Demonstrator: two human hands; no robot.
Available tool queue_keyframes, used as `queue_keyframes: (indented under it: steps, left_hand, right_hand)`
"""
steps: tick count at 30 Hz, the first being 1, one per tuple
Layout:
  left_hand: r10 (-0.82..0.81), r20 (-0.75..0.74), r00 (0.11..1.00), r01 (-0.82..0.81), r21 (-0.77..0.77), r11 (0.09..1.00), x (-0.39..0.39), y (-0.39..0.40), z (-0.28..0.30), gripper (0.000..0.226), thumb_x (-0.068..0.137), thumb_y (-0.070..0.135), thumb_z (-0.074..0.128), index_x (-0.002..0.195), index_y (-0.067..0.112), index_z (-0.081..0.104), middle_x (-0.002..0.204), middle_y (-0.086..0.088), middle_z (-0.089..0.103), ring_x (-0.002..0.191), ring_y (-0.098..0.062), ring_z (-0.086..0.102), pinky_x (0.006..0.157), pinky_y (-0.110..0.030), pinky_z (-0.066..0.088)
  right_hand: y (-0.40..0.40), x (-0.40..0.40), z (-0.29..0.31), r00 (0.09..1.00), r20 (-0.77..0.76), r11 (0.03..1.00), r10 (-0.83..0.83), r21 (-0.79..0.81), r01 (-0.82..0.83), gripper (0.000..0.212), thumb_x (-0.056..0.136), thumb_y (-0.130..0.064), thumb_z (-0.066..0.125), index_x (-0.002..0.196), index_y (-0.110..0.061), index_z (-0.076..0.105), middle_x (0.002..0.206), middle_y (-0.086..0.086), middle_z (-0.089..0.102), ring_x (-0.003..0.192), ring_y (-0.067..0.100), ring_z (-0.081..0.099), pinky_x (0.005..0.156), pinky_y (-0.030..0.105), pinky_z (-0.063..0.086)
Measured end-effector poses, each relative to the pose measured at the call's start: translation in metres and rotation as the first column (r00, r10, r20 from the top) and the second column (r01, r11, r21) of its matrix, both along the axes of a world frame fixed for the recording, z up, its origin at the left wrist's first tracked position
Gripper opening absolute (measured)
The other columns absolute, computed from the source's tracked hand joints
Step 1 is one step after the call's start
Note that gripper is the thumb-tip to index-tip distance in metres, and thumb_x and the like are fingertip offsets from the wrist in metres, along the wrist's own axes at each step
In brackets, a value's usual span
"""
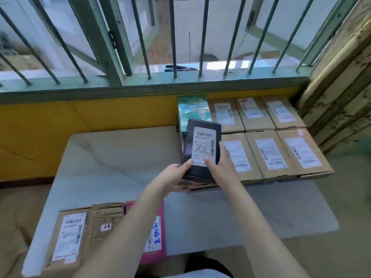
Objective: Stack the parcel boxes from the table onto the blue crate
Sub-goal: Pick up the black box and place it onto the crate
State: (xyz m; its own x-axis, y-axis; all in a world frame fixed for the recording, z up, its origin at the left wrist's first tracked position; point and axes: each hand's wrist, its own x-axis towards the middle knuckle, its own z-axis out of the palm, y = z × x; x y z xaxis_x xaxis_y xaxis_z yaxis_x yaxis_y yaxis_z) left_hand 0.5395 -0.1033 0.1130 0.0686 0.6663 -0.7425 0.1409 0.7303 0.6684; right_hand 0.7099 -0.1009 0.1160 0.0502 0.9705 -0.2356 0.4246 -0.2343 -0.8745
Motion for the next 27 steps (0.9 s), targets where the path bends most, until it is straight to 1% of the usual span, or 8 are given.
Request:
queue_keyframes:
  steps: [2, 4, 6, 10, 19, 24, 26, 27]
  left_hand:
    - [-0.152, -0.323, 0.934, 0.168, 0.021, 0.986, 0.013, 0.002, -0.015, 0.064, 0.079, 0.066, 0.056, 0.113, 0.012, 0.061, 0.117, -0.013, 0.063, 0.092, -0.028, 0.068, 0.076, -0.036, 0.06]
    - [-0.158, -0.434, 0.887, 0.2, 0.053, 0.978, 0.021, -0.001, -0.025, 0.066, 0.071, 0.065, 0.053, 0.116, 0.016, 0.059, 0.121, -0.01, 0.058, 0.099, -0.029, 0.064, 0.085, -0.038, 0.057]
    - [-0.119, -0.446, 0.887, 0.173, 0.08, 0.982, 0.023, -0.004, -0.027, 0.062, 0.067, 0.058, 0.053, 0.116, 0.019, 0.058, 0.117, -0.005, 0.061, 0.104, -0.027, 0.063, 0.089, -0.042, 0.056]
    - [-0.074, -0.442, 0.894, 0.135, 0.108, 0.985, 0.026, -0.004, -0.024, 0.043, 0.072, 0.047, 0.056, 0.106, 0.022, 0.062, 0.105, 0.001, 0.068, 0.096, -0.022, 0.066, 0.087, -0.042, 0.057]
    - [0.004, -0.374, 0.927, 0.062, 0.166, 0.984, 0.025, 0.008, -0.031, 0.04, 0.065, 0.042, 0.056, 0.102, 0.025, 0.059, 0.105, 0.0, 0.069, 0.095, -0.024, 0.068, 0.084, -0.044, 0.058]
    - [-0.013, -0.388, 0.921, 0.093, 0.189, 0.978, 0.021, -0.001, -0.018, 0.052, 0.088, 0.041, 0.059, 0.135, 0.022, 0.049, 0.122, -0.001, 0.059, 0.111, -0.023, 0.061, 0.097, -0.04, 0.051]
    - [0.032, -0.438, 0.898, 0.073, 0.22, 0.973, 0.004, -0.004, -0.015, 0.058, 0.093, 0.042, 0.055, 0.145, 0.017, 0.041, 0.133, -0.006, 0.055, 0.12, -0.025, 0.055, 0.103, -0.038, 0.045]
    - [0.073, -0.454, 0.888, 0.042, 0.237, 0.971, -0.009, -0.008, -0.012, 0.059, 0.095, 0.041, 0.054, 0.146, 0.016, 0.04, 0.135, -0.008, 0.054, 0.122, -0.026, 0.053, 0.104, -0.036, 0.043]
  right_hand:
    - [0.001, 0.016, -0.011, 0.999, 0.029, 0.998, 0.037, -0.06, -0.036, 0.069, 0.097, -0.022, 0.057, 0.155, -0.019, 0.02, 0.147, -0.006, 0.041, 0.136, 0.013, 0.038, 0.099, 0.02, 0.029]
    - [0.0, 0.025, -0.022, 0.996, 0.041, 0.994, 0.079, -0.074, -0.076, 0.06, 0.095, -0.02, 0.058, 0.148, -0.023, 0.031, 0.135, -0.009, 0.049, 0.132, 0.015, 0.045, 0.098, 0.025, 0.035]
    - [-0.001, 0.028, -0.03, 0.993, 0.054, 0.992, 0.107, -0.067, -0.103, 0.054, 0.095, -0.022, 0.057, 0.145, -0.028, 0.037, 0.128, -0.014, 0.051, 0.124, 0.012, 0.049, 0.097, 0.028, 0.039]
    - [0.002, 0.028, -0.032, 0.992, 0.055, 0.993, 0.115, -0.042, -0.113, 0.05, 0.097, -0.018, 0.054, 0.144, -0.028, 0.041, 0.119, -0.015, 0.052, 0.108, 0.004, 0.046, 0.086, 0.019, 0.034]
    - [0.019, 0.024, -0.033, 0.993, 0.086, 0.995, 0.085, -0.066, -0.079, 0.041, 0.098, -0.018, 0.052, 0.138, -0.023, 0.047, 0.128, -0.001, 0.059, 0.114, 0.016, 0.053, 0.089, 0.026, 0.038]
    - [0.019, 0.014, -0.032, 0.986, 0.161, 0.999, 0.033, -0.035, -0.028, 0.03, 0.093, -0.026, 0.05, 0.123, -0.022, 0.05, 0.121, -0.001, 0.056, 0.115, 0.021, 0.054, 0.088, 0.032, 0.044]
    - [0.021, 0.005, -0.031, 0.968, 0.249, 0.998, -0.017, 0.061, 0.002, 0.043, 0.088, -0.039, 0.047, 0.126, -0.021, 0.046, 0.132, 0.005, 0.051, 0.125, 0.027, 0.048, 0.1, 0.044, 0.046]
    - [0.023, -0.004, -0.027, 0.96, 0.277, 0.993, -0.036, 0.118, 0.003, 0.052, 0.089, -0.041, 0.047, 0.135, -0.019, 0.043, 0.142, 0.007, 0.046, 0.133, 0.028, 0.042, 0.11, 0.047, 0.04]
